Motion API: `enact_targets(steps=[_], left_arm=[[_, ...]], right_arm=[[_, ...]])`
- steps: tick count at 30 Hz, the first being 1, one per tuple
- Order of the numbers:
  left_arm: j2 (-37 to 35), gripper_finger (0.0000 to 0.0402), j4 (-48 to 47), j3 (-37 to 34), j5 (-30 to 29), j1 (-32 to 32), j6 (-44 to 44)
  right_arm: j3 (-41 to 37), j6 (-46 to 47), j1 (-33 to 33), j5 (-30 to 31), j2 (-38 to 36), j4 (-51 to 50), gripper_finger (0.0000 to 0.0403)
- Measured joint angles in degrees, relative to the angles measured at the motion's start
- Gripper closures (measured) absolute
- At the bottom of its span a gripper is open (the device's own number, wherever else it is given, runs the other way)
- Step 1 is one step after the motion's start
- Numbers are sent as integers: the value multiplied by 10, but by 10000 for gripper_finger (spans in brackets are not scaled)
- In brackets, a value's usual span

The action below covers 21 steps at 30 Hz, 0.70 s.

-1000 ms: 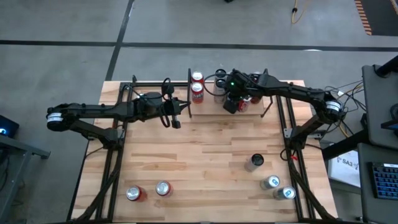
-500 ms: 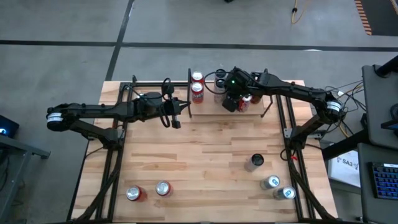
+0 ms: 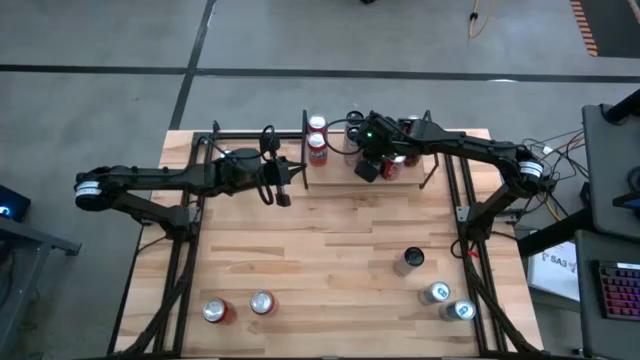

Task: Place canned beverage on shelf
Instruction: Put the blue soda can on the shelf

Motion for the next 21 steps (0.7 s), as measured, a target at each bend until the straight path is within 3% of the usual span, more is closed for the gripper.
enact_targets(steps=[14, 21], left_arm=[[0, 402, 0, 0, 0, 0, 0], [0, 402, 0, 0, 0, 0, 0]], right_arm=[[1, 8, 3, 0, -8, 17, 390], [50, 42, -1, 1, -24, -53, 390]])
